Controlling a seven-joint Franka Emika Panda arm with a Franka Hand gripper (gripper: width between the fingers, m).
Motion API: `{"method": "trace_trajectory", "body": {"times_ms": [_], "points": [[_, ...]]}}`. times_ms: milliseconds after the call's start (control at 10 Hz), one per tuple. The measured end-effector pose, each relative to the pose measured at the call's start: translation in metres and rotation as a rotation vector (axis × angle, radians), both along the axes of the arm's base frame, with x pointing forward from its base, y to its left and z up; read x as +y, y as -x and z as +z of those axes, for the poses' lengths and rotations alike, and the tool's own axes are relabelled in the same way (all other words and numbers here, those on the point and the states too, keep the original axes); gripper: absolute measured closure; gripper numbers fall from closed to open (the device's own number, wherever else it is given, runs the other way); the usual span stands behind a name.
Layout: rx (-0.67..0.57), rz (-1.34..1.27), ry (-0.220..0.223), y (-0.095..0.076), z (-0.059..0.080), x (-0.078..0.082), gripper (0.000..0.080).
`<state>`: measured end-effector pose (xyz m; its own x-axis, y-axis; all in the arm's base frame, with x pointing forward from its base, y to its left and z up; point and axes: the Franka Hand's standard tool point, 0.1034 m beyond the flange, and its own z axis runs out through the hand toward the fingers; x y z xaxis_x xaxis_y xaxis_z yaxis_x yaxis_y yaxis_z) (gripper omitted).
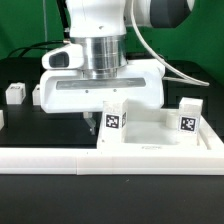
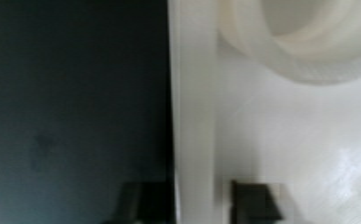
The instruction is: Assemble square table
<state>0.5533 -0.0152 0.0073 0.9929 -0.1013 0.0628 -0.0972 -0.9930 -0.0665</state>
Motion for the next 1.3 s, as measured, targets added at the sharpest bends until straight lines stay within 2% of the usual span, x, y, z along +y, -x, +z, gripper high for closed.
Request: {"method": "trace_trajectory", "body": {"times_ms": [200,900,1100,1200,1300], "points": [[-0.001,-0.002,0.003,0.0,0.0,-0.003,0.0751],[-0.001,0.031,0.01,0.0,0.0,-0.004,0.0751],[0.014,0.199,0.046,-0.003,0.002,-0.005,0.0751],[-0.001,0.355,0.088,-0.007,0.004,-0.013,0.0748],[0.0,0.383,0.092,-0.006,0.003,-0.016,0.0748]]}}
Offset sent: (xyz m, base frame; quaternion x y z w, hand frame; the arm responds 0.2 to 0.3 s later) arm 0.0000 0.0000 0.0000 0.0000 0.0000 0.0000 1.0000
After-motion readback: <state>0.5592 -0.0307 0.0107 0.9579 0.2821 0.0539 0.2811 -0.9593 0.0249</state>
